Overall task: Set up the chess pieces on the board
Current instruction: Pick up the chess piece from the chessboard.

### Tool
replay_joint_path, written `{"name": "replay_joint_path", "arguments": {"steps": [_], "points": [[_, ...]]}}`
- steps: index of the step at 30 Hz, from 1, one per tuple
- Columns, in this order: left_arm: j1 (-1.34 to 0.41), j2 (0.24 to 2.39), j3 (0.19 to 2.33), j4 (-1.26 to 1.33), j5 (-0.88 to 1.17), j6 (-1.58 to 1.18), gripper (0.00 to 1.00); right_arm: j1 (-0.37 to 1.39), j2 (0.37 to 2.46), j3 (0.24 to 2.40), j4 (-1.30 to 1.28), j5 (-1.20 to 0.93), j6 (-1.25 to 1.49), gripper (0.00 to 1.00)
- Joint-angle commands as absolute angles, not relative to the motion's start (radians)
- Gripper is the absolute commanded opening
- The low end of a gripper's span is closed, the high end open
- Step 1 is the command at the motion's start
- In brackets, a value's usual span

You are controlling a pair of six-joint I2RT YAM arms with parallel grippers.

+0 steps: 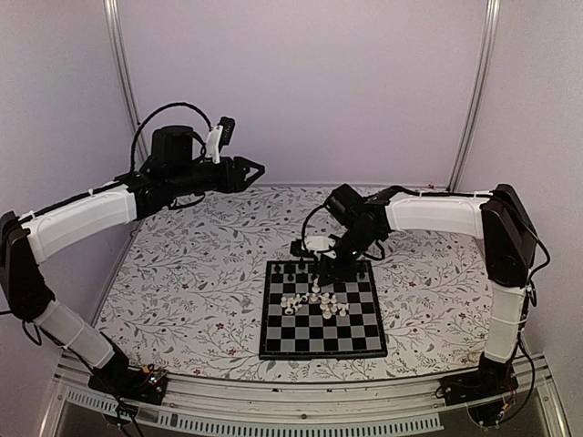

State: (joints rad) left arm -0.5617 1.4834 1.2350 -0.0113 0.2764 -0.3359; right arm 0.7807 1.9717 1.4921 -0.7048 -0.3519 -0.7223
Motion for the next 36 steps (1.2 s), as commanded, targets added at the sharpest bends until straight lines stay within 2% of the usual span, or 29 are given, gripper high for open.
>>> {"name": "replay_joint_path", "arguments": {"steps": [1, 15, 33, 36], "points": [[-0.566, 1.485, 1.236, 0.003, 0.254, -0.322, 0.57, 0.785, 1.988, 1.532, -0.747, -0.330, -0.711, 0.32], [-0.566, 1.480, 1.230, 0.003, 0.220, -0.315, 0.57, 0.835, 1.755, 1.332, -0.799, -0.393, -0.791, 0.29], [-0.565, 1.494, 1.241, -0.033, 0.236, -0.312, 0.57, 0.910, 1.840, 1.321, -0.768, -0.317, -0.812, 0.25], [-0.565, 1.498, 1.243, -0.034, 0.241, -0.313, 0.56, 0.913, 1.854, 1.325, -0.762, -0.313, -0.806, 0.21]]}}
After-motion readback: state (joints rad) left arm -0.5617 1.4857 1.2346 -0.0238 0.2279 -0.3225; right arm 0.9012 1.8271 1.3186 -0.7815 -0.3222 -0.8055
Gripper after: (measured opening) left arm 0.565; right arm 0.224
